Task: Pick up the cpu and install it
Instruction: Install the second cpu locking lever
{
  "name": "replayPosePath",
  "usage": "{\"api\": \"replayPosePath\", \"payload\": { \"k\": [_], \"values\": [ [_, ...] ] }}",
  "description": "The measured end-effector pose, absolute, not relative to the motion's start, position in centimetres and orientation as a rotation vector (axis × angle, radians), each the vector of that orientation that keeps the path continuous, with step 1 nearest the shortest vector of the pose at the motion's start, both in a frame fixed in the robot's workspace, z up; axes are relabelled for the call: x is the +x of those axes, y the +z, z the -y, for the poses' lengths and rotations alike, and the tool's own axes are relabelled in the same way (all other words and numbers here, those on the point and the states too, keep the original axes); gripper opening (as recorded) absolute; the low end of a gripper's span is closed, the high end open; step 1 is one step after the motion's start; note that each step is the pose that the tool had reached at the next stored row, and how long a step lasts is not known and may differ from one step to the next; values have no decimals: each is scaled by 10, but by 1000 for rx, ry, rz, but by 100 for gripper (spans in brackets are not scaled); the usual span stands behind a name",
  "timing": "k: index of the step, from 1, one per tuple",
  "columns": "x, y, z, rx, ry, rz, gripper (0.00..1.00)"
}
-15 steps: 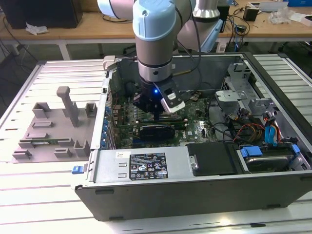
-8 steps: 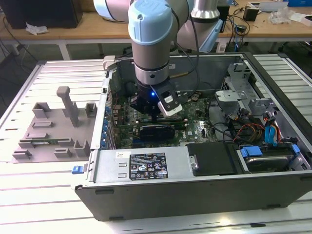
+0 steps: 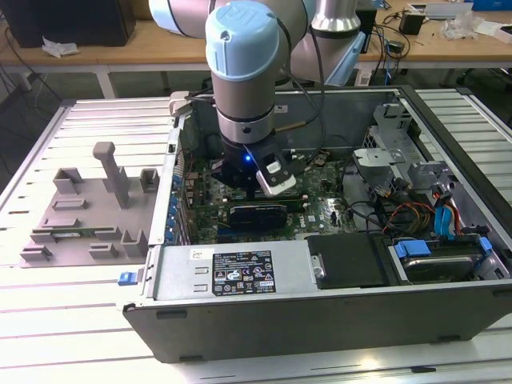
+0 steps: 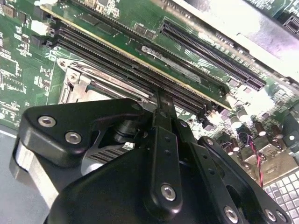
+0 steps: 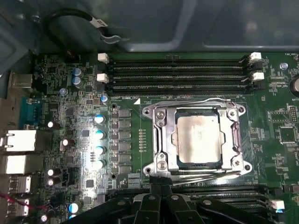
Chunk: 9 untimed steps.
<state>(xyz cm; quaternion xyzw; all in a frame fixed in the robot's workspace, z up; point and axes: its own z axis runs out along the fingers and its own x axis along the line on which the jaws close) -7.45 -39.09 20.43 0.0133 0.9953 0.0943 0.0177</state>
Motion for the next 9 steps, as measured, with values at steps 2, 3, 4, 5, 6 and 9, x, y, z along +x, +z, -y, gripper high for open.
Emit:
{"api": "replayPosePath", "payload": {
  "k": [2, 3, 4, 5, 6, 9],
  "values": [
    [-75, 202, 391, 41, 311, -3090, 11],
    [-76, 202, 391, 42, 321, -3089, 11],
    [-76, 201, 391, 42, 328, -3088, 11],
    [-76, 201, 391, 42, 341, -3086, 11],
    [-77, 200, 391, 42, 351, -3085, 11],
    [-78, 199, 391, 43, 371, -3081, 11]
  ]
}}
